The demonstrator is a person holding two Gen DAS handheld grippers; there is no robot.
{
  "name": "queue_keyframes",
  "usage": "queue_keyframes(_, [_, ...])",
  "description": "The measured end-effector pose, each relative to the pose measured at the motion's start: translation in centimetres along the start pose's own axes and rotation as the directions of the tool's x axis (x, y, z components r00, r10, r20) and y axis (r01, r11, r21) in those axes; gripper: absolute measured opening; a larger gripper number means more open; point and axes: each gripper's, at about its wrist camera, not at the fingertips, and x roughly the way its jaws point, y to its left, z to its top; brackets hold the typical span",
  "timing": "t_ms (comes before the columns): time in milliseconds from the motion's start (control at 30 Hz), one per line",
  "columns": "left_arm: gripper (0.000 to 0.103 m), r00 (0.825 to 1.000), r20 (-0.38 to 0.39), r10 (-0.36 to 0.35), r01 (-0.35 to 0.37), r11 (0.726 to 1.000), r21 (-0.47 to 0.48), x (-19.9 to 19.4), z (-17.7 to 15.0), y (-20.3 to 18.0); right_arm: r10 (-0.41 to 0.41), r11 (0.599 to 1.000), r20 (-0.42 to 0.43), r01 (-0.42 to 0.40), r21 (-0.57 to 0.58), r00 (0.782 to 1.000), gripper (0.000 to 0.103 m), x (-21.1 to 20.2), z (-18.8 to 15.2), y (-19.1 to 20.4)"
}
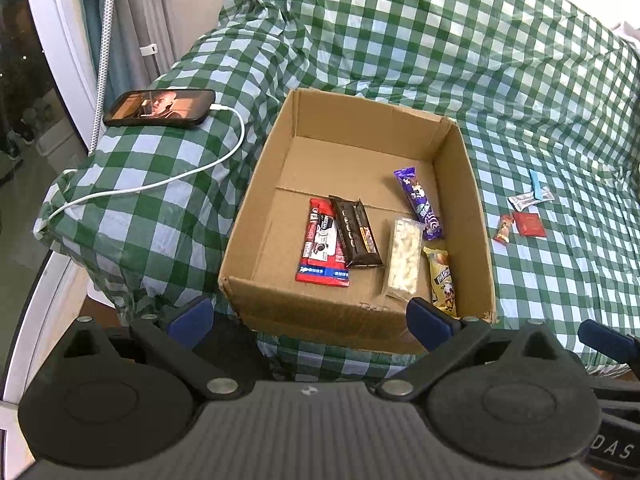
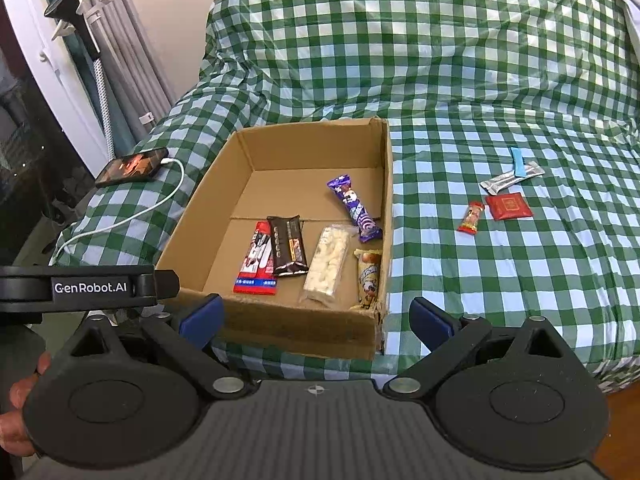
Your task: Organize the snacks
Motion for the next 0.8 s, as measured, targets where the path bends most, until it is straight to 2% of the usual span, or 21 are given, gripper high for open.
queue_keyframes(267, [0.103, 1.000, -0.009, 0.006, -0.006, 1.000, 0.021, 1.0, 1.7, -1.6, -0.007, 1.000, 0.031, 0.006, 0.030, 0.999, 0.099, 0.7, 1.1, -1.9])
queue_keyframes(500, [0.103, 1.000, -0.022, -0.004, 0.006, 0.999, 0.047, 2.1, 3.6, -4.0, -0.061, 0.993, 0.070, 0.054, 0.104, 0.996, 0.099, 1.0, 2.5, -5.9])
queue_keyframes(667, [0.103, 1.000, -0.030, -0.005, 0.007, 0.998, 0.056, 3.1, 5.1, -5.6, -0.139, 0.977, 0.092, 0.121, 0.173, 0.986, 0.099, 2.1, 3.2, -10.1])
queue_keyframes(800, [0.103, 0.999, -0.042, 0.007, -0.004, 0.997, 0.072, 4.4, 6.7, -7.2, -0.245, 0.949, 0.094, 0.219, 0.227, 0.965, 0.099, 4.6, 3.1, -14.3])
